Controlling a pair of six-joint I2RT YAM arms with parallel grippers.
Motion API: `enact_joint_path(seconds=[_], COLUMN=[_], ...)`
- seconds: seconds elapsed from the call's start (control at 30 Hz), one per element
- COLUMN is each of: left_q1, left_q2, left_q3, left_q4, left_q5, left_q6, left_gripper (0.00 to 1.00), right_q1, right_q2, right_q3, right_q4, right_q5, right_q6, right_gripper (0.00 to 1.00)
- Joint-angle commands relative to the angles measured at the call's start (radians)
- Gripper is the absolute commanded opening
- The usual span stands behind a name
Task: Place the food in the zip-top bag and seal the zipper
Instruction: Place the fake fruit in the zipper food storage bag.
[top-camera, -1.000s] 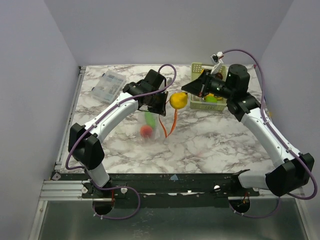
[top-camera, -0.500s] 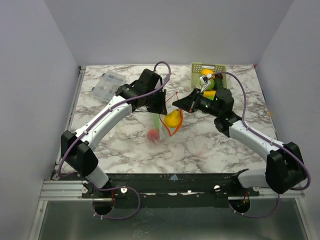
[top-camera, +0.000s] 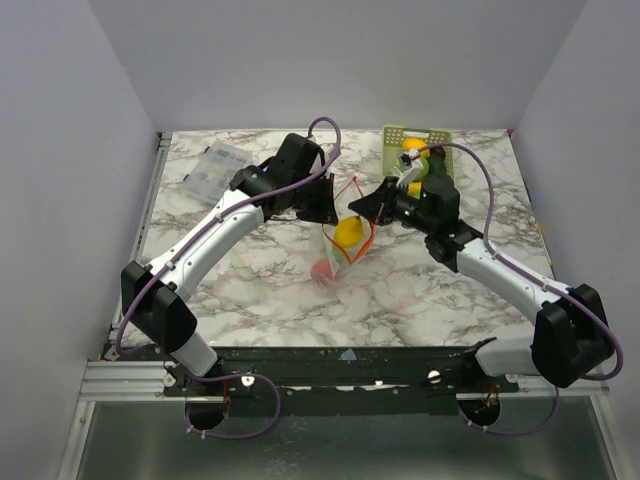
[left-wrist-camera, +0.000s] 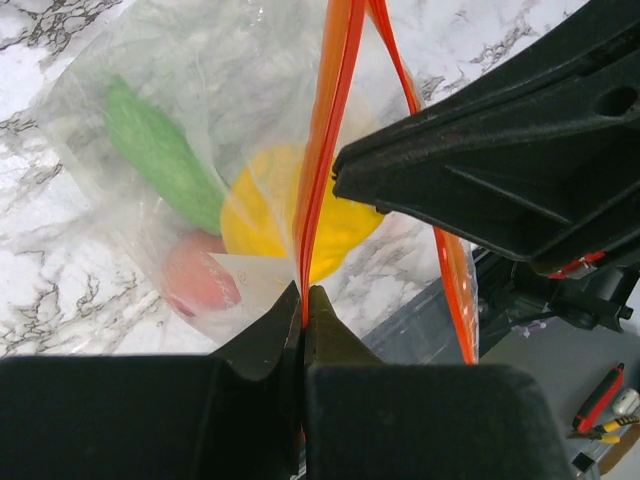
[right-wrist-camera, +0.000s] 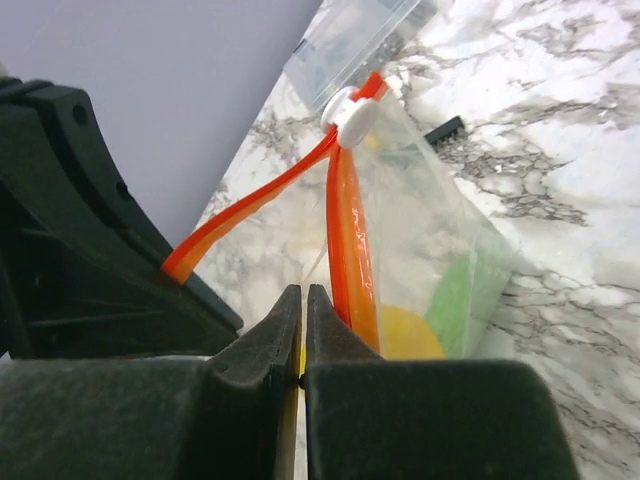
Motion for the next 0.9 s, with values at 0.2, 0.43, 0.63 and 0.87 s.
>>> enact_joint_path(seconds=[0.2, 0.43, 0.63, 0.87], left_q1=[-0.002, -0.002, -0.002, -0.003], left_q2=[0.018, 0.041, 0.064, 0.075], left_q3=[0.046, 0.04, 0.018, -0.003], left_q4=[-0.019, -0.032, -0.011, -0.006], left_q5=[0.004, -0.05, -0.066, -0.106], left_q6=[0.003, 0.035, 0.056, 0.094], left_gripper=[0.0, 0.0, 0.0, 0.0], right_q1=[0.022, 0.021, 0.02, -0.009], right_q2=[0.053, 0.001, -0.058, -0.055], right_q3=[0.138, 0.199, 0.221, 0.273], right_q4=[-0.111, -0.262, -0.312, -0.395], right_q5=[0.025, 0.149, 0.301, 0.479], right_q6=[-0.085, -0.153, -0.193, -0.199], right_gripper=[0.51, 0.6, 0.6, 0.6])
